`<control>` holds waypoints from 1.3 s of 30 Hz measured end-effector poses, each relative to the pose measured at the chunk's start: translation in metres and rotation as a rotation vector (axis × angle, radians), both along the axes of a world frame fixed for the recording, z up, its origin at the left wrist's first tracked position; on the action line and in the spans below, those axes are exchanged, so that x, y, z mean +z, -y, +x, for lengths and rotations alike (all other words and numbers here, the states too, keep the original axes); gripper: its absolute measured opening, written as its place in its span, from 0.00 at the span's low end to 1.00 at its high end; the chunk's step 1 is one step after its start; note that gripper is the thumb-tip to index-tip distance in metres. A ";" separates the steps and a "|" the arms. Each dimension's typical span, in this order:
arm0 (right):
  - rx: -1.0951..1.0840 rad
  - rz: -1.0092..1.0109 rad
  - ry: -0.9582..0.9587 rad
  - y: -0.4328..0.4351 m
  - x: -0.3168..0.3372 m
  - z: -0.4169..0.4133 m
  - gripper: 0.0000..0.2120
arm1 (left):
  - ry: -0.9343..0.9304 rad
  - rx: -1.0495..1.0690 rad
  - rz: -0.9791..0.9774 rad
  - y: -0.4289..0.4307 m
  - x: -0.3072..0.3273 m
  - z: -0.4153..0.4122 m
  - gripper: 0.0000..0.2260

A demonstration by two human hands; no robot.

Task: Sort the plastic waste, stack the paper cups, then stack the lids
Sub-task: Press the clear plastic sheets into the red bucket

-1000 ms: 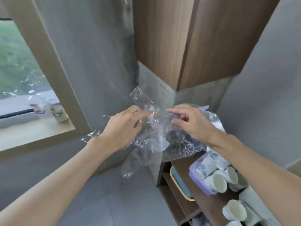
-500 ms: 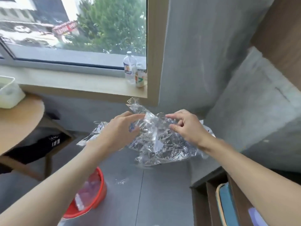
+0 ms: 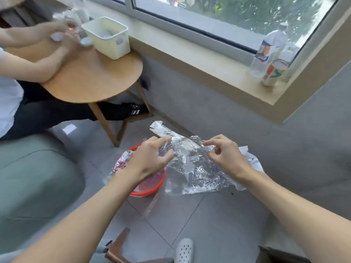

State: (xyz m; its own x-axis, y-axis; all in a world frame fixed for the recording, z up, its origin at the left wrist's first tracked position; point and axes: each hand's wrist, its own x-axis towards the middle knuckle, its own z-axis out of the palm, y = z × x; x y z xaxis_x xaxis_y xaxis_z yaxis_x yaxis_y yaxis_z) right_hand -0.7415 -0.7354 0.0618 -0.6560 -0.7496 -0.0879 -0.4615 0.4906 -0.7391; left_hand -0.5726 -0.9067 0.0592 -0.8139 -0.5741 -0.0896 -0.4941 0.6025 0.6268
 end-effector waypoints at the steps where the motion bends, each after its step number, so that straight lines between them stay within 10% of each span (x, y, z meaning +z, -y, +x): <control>1: 0.018 0.008 0.012 0.016 -0.014 0.003 0.12 | 0.019 0.025 0.008 0.009 -0.016 0.006 0.25; 23: 0.206 0.108 0.281 0.269 -0.410 0.083 0.17 | 0.182 0.676 0.115 0.144 -0.369 0.085 0.30; 31: 0.431 0.171 0.352 0.305 -0.478 0.093 0.25 | 0.199 0.600 0.209 0.156 -0.448 0.106 0.30; 39: 0.545 0.196 -0.032 0.278 -0.490 0.051 0.28 | -0.044 0.593 0.294 0.155 -0.482 0.052 0.23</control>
State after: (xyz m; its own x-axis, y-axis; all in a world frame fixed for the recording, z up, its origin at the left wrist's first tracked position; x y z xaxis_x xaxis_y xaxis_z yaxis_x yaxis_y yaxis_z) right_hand -0.6903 -1.0129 -0.4286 -0.1847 -0.9516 -0.2457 -0.7062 0.3024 -0.6401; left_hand -0.5211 -1.0617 -0.4223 -0.3740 -0.8826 -0.2849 -0.6594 0.0371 0.7508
